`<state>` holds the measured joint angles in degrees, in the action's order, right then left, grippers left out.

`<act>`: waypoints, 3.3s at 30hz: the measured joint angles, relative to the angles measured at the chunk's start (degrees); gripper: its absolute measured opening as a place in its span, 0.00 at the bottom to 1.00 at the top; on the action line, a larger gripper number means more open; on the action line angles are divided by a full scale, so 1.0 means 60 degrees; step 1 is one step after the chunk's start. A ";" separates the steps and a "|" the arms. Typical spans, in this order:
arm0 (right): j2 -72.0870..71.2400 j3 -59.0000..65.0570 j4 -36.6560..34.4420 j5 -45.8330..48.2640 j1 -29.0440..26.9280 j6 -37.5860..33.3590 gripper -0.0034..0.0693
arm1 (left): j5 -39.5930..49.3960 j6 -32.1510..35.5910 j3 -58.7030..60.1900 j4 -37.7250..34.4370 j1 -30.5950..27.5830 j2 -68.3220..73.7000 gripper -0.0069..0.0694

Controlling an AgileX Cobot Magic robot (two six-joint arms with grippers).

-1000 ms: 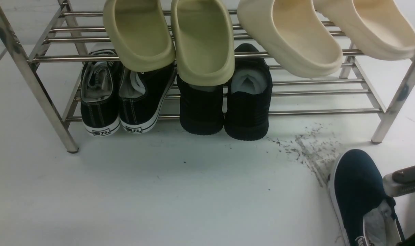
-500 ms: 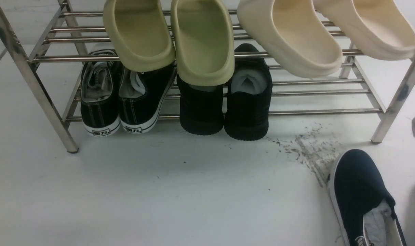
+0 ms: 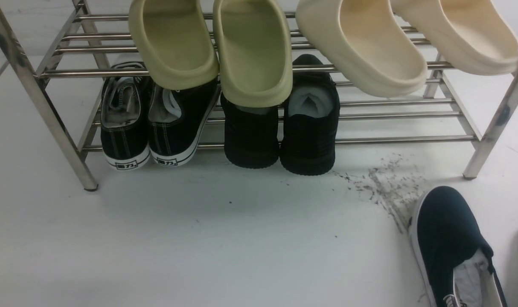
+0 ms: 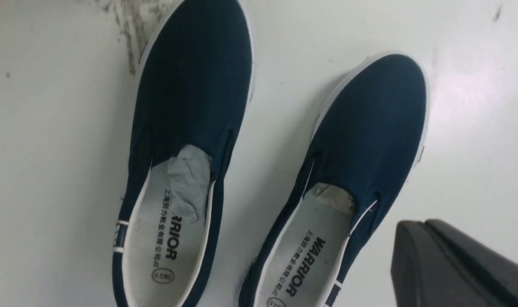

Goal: Take the shoes off the shelf with your hand on the white table.

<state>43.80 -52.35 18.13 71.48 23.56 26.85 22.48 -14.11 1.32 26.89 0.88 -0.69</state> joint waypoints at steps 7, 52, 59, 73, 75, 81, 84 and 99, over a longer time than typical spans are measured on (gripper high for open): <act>-0.0349 0.0102 0.0620 0.0061 0.0000 0.1104 0.03 | 0.0000 0.0000 0.0000 0.0000 0.0000 0.0000 0.41; 0.8711 0.0664 0.1055 -0.4432 -0.5814 0.1065 0.05 | 0.0000 0.0000 0.0000 0.0000 0.0000 0.0000 0.41; 0.8725 0.0590 0.0370 -0.4585 -0.5435 -0.0046 0.05 | 0.0008 0.0000 0.0000 0.0000 0.0000 0.0000 0.41; 0.8804 -0.0312 -0.1606 -0.4770 -0.3534 0.0421 0.06 | 0.0008 0.0000 0.0000 0.0000 0.0000 0.0000 0.41; 0.8811 -0.0768 -0.1749 -0.4381 -0.3493 0.0441 0.06 | 0.0008 0.0000 0.0000 0.0000 0.0000 0.0000 0.41; 0.8195 -0.1915 -0.1074 -0.2674 -0.3451 0.0401 0.07 | 0.0008 0.0000 0.0000 0.0000 0.0000 0.0000 0.41; 0.7634 -0.2099 -0.0952 -0.1998 -0.3407 0.0107 0.08 | 0.0008 0.0000 0.0000 0.0000 0.0000 0.0000 0.41; 0.5745 -0.0269 -0.3386 -0.0316 -0.0954 -0.1863 0.68 | 0.0008 0.0000 0.0000 0.0000 0.0000 0.0000 0.41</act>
<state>78.27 -53.97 -2.18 69.58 17.84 15.67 22.53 -14.11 1.32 26.89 0.88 -0.69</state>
